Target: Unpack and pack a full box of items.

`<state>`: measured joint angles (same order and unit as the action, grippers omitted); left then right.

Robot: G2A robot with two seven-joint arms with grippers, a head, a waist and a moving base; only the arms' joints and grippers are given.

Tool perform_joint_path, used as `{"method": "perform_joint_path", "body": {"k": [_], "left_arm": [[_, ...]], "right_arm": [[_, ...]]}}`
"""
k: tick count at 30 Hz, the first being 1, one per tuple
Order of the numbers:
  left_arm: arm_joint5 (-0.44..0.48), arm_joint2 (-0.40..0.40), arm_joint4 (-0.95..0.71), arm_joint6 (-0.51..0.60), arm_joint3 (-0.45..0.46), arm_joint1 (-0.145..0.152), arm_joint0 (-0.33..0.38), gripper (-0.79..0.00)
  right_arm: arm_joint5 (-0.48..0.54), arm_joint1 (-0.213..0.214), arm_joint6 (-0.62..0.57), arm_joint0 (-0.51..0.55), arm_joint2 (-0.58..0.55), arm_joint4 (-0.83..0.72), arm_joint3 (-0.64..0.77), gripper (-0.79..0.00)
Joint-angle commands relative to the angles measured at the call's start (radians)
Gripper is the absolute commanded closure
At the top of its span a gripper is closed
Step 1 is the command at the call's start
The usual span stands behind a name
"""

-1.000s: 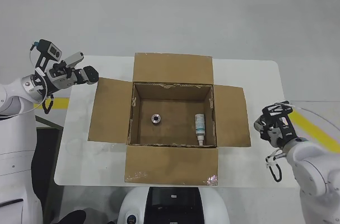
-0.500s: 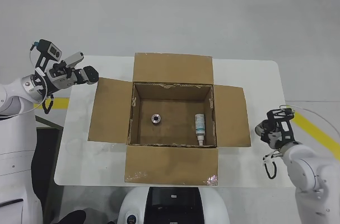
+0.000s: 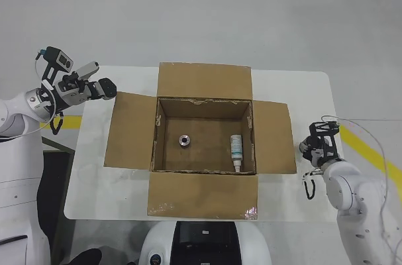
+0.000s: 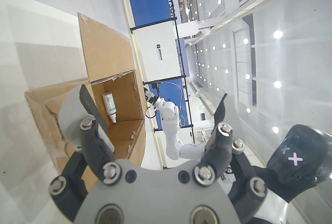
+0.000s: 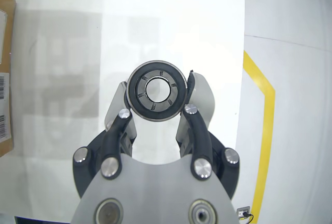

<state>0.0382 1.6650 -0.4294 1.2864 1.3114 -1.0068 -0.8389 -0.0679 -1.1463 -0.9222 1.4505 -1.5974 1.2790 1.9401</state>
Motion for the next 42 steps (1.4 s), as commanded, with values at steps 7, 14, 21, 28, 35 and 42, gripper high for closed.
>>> {"method": "perform_joint_path", "body": {"k": [7, 14, 21, 28, 35, 42], "left_arm": [[0.0, 0.0, 0.0, 0.0, 0.0, 0.0, 0.0, -0.785], [0.0, 0.0, 0.0, 0.0, 0.0, 0.0, 0.0, -0.785], [0.0, 0.0, 0.0, 0.0, 0.0, 0.0, 0.0, -0.785], [0.0, 0.0, 0.0, 0.0, 0.0, 0.0, 0.0, -0.785], [0.0, 0.0, 0.0, 0.0, 0.0, 0.0, 0.0, -0.785], [0.0, 0.0, 0.0, 0.0, 0.0, 0.0, 0.0, -0.785]], "right_arm": [[-0.035, -0.005, -0.001, -0.012, 0.026, 0.028, -0.03, 0.0], [-0.051, -0.008, -0.002, -0.011, 0.035, 0.032, -0.045, -0.366], [-0.076, -0.011, -0.003, 0.008, 0.027, 0.031, -0.034, -0.785], [-0.11, -0.012, -0.006, 0.042, -0.007, 0.042, 0.053, -0.785], [-0.098, -0.008, -0.043, 0.019, -0.041, 0.147, 0.172, -0.785], [-0.048, -0.01, -0.059, -0.068, -0.018, 0.117, 0.237, -0.785]]}}
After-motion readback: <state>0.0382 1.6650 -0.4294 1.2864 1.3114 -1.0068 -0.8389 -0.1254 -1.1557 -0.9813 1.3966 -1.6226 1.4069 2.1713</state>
